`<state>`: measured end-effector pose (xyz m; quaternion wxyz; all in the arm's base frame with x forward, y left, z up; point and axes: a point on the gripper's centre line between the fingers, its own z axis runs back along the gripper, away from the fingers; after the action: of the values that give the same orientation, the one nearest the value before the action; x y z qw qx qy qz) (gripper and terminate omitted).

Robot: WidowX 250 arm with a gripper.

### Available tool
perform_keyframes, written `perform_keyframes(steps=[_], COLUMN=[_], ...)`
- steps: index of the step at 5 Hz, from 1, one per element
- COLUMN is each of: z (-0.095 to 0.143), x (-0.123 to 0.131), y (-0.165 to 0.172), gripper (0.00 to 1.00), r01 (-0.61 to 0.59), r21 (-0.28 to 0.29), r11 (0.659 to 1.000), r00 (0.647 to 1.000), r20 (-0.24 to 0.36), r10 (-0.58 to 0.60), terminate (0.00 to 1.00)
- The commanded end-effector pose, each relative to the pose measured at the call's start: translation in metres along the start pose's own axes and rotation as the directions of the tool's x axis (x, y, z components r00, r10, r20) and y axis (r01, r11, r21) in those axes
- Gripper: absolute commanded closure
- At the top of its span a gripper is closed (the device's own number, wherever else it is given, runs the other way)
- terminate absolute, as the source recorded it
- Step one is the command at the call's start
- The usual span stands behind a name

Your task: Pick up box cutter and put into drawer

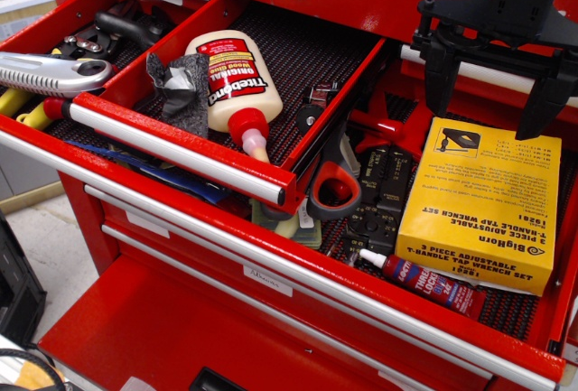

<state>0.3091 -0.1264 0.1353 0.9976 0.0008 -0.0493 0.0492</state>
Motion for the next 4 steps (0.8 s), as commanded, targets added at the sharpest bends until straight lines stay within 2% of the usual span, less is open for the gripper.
perform_keyframes(steps=[1,2,3,4], z=[0.0,0.012,0.026,0.033], x=[0.0,0.009,0.011,0.011], y=[0.0,0.033,0.077,0.127], gripper=[0.0,0.0,0.0,0.0], r01=[0.0,-0.129,-0.352,-0.52], r21=[0.0,0.158,0.181,0.177], r11=[1.0,0.979,0.918,0.835], r00=[1.0,0.991,0.935,0.853], r20=[0.0,0.042,0.117,0.16], r10=[0.0,0.124,0.336,0.497], terminate=[0.0,0.0,0.0,0.0])
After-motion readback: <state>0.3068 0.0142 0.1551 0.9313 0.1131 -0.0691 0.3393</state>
